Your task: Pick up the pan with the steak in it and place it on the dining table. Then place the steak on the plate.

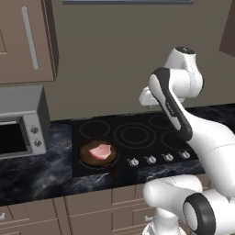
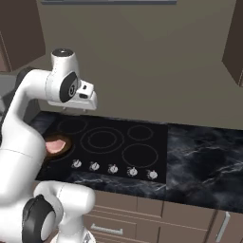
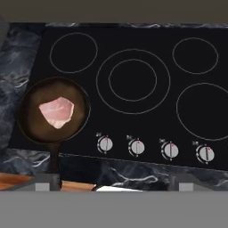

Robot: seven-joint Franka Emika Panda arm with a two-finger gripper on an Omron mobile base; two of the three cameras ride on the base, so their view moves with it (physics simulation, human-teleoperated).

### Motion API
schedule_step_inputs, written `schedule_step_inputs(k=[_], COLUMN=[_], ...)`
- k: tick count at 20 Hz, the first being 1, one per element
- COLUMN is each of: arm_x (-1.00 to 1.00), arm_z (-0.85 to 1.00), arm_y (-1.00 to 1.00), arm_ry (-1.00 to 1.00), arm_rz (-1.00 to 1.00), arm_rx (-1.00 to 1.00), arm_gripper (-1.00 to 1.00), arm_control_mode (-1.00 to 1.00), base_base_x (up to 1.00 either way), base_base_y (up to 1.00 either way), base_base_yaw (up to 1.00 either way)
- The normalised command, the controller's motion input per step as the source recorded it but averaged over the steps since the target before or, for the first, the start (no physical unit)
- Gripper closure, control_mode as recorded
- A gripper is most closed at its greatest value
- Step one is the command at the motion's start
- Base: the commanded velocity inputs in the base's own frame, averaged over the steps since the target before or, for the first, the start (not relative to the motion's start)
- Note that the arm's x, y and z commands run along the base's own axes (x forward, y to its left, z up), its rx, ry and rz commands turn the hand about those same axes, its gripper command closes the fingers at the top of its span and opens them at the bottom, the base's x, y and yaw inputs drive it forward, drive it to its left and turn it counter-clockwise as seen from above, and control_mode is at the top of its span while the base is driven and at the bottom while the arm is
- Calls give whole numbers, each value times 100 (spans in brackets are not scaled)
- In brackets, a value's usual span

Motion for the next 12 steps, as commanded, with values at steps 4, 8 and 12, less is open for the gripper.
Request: schedule_step_inputs(k=[4, 8, 12], arm_x=[-32, -35, -40], arm_z=[-12, -16, -17], arm_y=[33, 45, 52], arm_ry=[0, 0, -2], arm_rz=[2, 3, 4], arm_rx=[0, 0, 0], arm_gripper=[-100, -100, -100], arm_control_mode=[-100, -100, -100], base_base_x=[0, 0, 0], base_base_y=[0, 0, 0], base_base_yaw=[0, 0, 0])
